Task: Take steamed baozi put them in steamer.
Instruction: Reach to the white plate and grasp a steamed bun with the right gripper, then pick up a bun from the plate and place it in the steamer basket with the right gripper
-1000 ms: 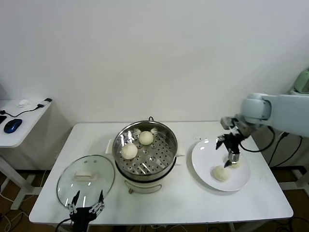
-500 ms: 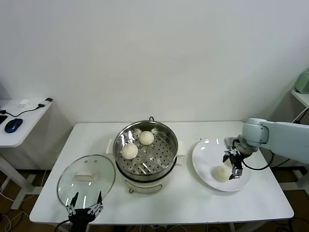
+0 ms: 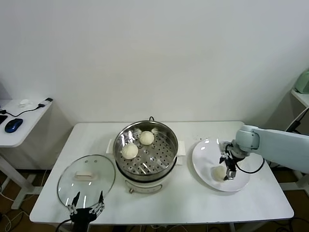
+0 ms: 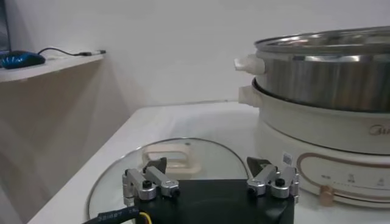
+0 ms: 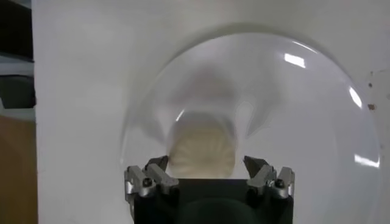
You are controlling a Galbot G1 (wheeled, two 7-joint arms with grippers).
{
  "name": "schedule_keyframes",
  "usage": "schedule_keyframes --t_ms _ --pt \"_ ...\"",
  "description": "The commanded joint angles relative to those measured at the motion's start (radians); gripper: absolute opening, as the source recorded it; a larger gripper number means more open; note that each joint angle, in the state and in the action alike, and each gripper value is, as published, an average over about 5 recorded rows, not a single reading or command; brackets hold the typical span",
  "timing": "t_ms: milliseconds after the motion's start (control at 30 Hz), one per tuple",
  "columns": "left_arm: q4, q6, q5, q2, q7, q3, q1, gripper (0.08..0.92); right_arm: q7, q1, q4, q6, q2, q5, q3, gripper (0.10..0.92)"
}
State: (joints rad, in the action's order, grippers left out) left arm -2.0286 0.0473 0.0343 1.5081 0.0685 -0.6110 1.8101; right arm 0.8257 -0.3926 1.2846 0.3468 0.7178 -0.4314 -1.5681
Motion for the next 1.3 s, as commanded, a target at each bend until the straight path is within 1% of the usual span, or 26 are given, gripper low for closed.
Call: schedule_keyframes --t_ms 33,100,300,433,533,633,767,933,1033,1167,1300 --pt "0.000 0.000 -0.001 0.001 0.000 0.000 0.000 0.823 -0.011 0.047 -0.031 0.013 0.020 0.013 0.038 0.818" --pt "0.002 -0.001 -0.002 0.001 0.000 0.000 0.001 0.823 -0.005 0.044 -0.027 0.014 0.018 0.014 0.036 0.806" --pt "0.005 -0.002 -0.003 0.001 0.001 -0.002 0.000 0.823 0.021 0.001 -0.004 0.006 0.002 0.025 0.012 0.734" --pt "0.003 0.000 -0.004 0.001 0.000 -0.002 0.000 0.823 0.061 -0.074 0.024 -0.016 -0.003 0.033 -0.021 0.716" --pt "-0.001 0.001 -0.003 0.001 0.000 -0.002 0.001 0.823 0.105 -0.186 0.033 -0.051 0.017 0.030 -0.063 0.707" --pt "-0.003 0.005 -0.003 0.001 0.000 -0.002 0.000 0.823 0.162 -0.347 0.025 -0.103 0.071 0.003 -0.134 0.704" --pt "-0.003 0.011 -0.003 0.002 0.000 0.002 -0.004 0.823 0.230 -0.534 0.006 -0.173 0.172 -0.083 -0.209 0.704" --pt "-0.012 0.014 -0.003 0.001 0.000 0.007 -0.001 0.823 0.284 -0.711 0.015 -0.245 0.315 -0.151 -0.185 0.704" --pt "-0.021 0.015 -0.002 -0.001 0.000 0.008 0.002 0.823 0.282 -0.748 0.077 -0.271 0.393 -0.150 -0.123 0.704" --pt "-0.028 0.018 -0.002 -0.001 0.000 0.009 0.003 0.823 0.253 -0.731 0.206 -0.303 0.475 -0.122 -0.038 0.704" --pt "-0.032 0.019 -0.002 0.000 0.000 0.013 0.005 0.823 0.220 -0.659 0.300 -0.379 0.531 -0.030 0.002 0.701"
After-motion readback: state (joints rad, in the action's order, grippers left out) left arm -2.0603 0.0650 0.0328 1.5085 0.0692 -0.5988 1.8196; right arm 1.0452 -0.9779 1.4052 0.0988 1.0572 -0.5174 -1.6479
